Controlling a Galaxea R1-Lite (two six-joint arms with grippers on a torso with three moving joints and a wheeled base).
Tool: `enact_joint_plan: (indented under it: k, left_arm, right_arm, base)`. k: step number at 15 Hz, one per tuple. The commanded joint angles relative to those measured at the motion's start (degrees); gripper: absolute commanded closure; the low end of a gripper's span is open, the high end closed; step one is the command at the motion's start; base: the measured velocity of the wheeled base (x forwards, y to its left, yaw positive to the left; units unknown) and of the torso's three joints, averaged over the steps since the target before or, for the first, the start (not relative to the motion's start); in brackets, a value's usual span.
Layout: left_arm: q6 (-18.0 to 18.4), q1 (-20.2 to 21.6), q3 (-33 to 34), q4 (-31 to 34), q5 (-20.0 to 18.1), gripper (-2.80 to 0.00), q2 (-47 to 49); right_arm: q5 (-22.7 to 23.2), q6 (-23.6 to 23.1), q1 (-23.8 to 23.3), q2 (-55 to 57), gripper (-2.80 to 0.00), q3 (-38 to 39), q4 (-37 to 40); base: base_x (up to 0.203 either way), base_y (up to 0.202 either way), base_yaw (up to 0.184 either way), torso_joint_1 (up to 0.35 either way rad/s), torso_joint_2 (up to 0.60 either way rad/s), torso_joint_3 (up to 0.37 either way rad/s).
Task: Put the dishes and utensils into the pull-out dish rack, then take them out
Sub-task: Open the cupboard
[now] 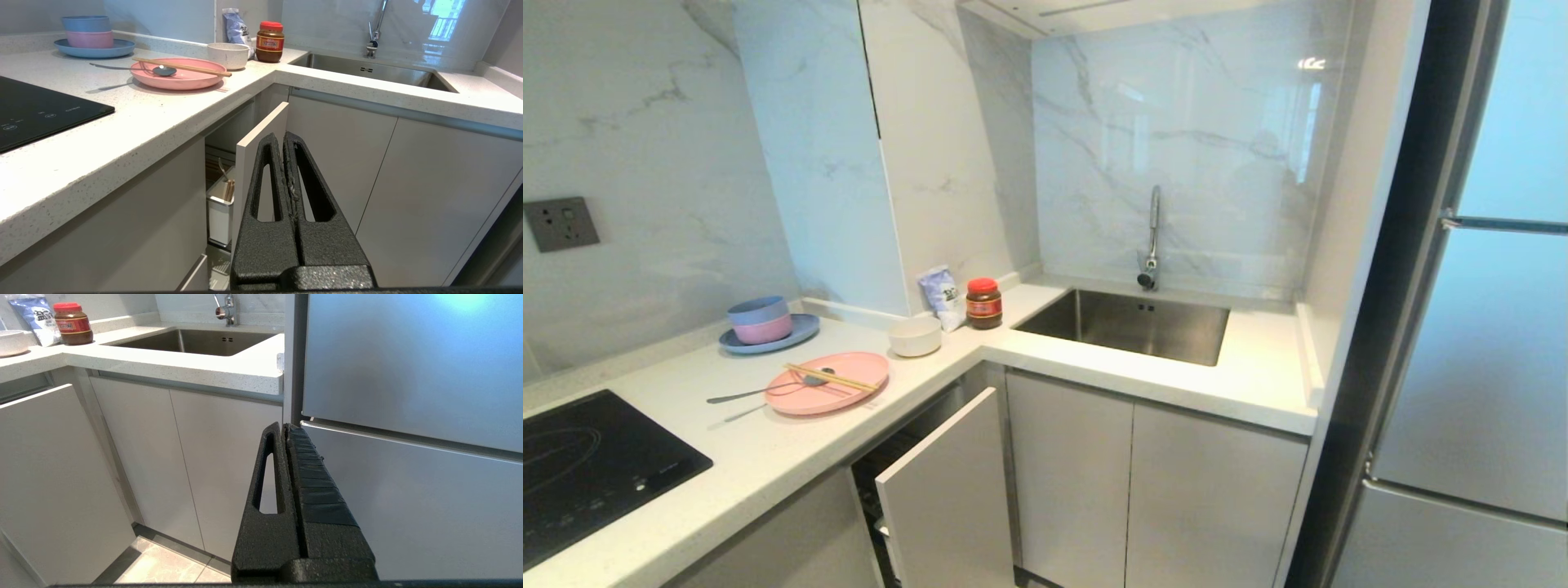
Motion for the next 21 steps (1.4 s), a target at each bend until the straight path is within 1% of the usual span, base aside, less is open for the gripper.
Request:
enact_joint_plan:
  k: [1,12,21]
  left_arm:
    - [-0.01,0.0,0.44,-0.08,0.05,0.0,0.04]
    - [-0.01,0.0,0.44,-0.08,0.05,0.0,0.04]
    - [-0.01,0.0,0.44,-0.08,0.05,0.0,0.04]
  right_arm:
    - [0.01,-0.02,0.02,0.05,0.0,0.09,0.0]
    - [0.01,0.25,0.02,0.05,0.0,0.09,-0.09]
    - [0.01,0.33,0.02,0.05,0.0,0.09,0.0]
  base:
    - [0.0,0.0,0.0,0.0,0.0,0.0]
    - [0.0,0.0,0.0,-0.006,0.01,0.004]
    - [0.0,0.0,0.0,-0.238,0.48,0.235]
